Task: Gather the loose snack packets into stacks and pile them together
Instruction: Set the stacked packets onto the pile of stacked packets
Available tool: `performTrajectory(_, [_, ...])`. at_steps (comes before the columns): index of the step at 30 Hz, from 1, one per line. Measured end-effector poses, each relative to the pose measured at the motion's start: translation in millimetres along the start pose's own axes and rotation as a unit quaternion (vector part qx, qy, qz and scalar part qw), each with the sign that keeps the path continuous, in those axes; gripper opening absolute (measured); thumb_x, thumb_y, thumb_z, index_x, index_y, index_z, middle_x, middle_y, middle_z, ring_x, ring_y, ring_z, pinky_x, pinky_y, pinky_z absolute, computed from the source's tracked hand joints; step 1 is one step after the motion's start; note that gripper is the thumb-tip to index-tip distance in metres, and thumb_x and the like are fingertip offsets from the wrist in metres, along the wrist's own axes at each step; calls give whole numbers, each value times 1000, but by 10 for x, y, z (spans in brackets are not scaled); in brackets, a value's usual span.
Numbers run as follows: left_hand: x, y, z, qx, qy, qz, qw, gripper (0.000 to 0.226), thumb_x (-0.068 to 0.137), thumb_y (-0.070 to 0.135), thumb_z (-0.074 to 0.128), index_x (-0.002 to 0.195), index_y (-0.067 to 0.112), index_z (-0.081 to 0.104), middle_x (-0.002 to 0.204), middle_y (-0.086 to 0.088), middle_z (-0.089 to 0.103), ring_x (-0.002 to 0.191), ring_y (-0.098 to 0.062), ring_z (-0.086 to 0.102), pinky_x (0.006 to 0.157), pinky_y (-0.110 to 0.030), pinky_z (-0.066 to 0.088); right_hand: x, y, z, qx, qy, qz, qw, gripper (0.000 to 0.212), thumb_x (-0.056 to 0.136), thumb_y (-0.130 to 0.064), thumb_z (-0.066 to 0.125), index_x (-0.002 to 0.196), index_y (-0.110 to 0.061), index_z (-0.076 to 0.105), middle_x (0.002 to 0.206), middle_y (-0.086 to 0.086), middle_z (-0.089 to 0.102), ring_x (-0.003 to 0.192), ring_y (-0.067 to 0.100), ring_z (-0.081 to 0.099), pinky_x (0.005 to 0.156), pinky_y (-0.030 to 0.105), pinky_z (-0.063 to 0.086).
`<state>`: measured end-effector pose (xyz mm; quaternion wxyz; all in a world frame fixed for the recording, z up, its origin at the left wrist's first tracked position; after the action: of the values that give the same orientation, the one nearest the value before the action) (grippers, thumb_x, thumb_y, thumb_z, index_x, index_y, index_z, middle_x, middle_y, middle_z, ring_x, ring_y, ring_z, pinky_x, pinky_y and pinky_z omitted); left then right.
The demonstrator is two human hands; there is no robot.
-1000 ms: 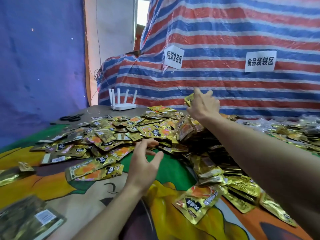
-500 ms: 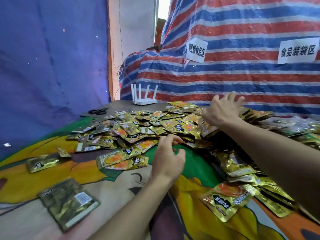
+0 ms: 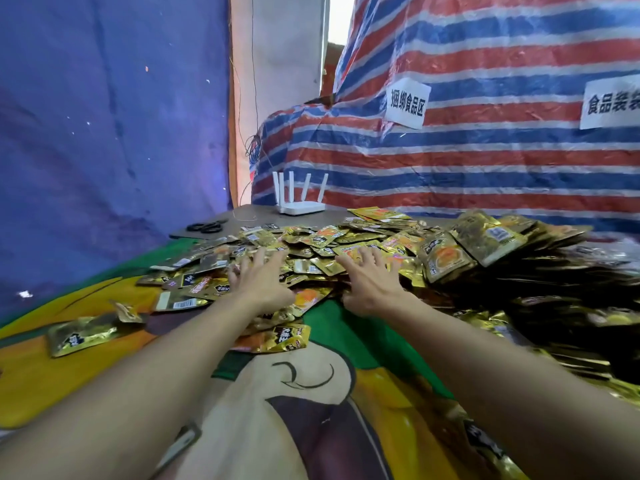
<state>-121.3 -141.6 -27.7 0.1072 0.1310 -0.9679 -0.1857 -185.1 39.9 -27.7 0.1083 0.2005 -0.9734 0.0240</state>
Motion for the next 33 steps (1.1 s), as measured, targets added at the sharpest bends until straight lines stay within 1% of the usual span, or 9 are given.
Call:
performTrajectory(2, [111,-62,82,-31,-20,3,999,90,86,24,65,158,40,14,169,-3,3,153,-37,9,121,-60,18,92,79,92,35,-21,27,999,78,92,-30,53,158,-38,14,167,14,9,153,39,4,118,67,6])
performTrajectory(4, [191,-85,132,-38,-9,9,999,82,89,26,61,158,38,18,166,-4,19,149,-36,25,117,-55,30,164,114,130,21,1,32,999,72,95,-31,49,158,-38,15,161,16,23,148,39,19,117,64,15])
performTrajectory(8, [155,23,173,58,75,46,994,49,97,17,51,144,29,48,143,-7,54,131,-33,47,100,-48,43,149,110,125,-38,95,23,994,45,97,-19,52,142,-22,49,135,15,46,129,36,37,103,52,35])
performTrajectory(13, [-44,178,18,92,187,116,971,22,95,4,51,107,19,61,109,-4,63,103,-32,62,73,-40,39,-16,101,35,-6,126,-4,992,29,97,-12,53,121,-18,69,120,10,54,116,32,49,93,48,48])
performTrajectory(18, [-272,241,-239,30,250,139,958,13,103,11,47,107,18,57,101,-2,66,91,-30,64,75,-41,46,-266,26,-284,40,144,-37,988,18,88,-8,61,96,-16,76,90,8,71,89,33,65,67,38,55])
performTrajectory(24, [-562,273,-782,-170,378,84,906,13,103,24,53,113,15,55,84,-2,58,80,-23,52,84,-38,42,-612,96,-796,303,209,-69,927,28,84,4,67,104,-11,79,96,6,76,89,23,68,78,31,57])
performTrajectory(28, [-660,354,-882,-417,309,104,848,12,99,21,63,104,21,52,100,1,64,86,-9,61,64,-14,45,-866,261,-1002,413,246,-53,875,39,81,5,73,112,-19,78,95,-14,73,92,5,69,81,15,54])
performTrajectory(30, [-727,462,-823,-541,214,117,805,12,95,14,67,98,23,60,97,4,70,82,-6,66,66,-18,51,-977,366,-1030,472,258,-33,842,37,80,-1,81,108,-23,78,94,-21,71,93,0,69,75,8,52])
performTrajectory(33, [-847,658,-568,-642,68,100,757,16,93,8,66,95,24,64,94,-1,71,87,-19,64,75,-37,53,-1127,538,-990,565,264,27,781,30,72,-4,88,93,-18,73,98,-2,75,97,18,72,83,33,60])
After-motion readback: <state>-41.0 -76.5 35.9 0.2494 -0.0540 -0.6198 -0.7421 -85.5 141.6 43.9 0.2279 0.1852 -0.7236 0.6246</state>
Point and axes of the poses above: each hand's wrist, its own x-axis towards the middle knuckle, its own z-axis out of the palm, y = z × x, the point moved 5 cm from there along x, towards the middle knuckle
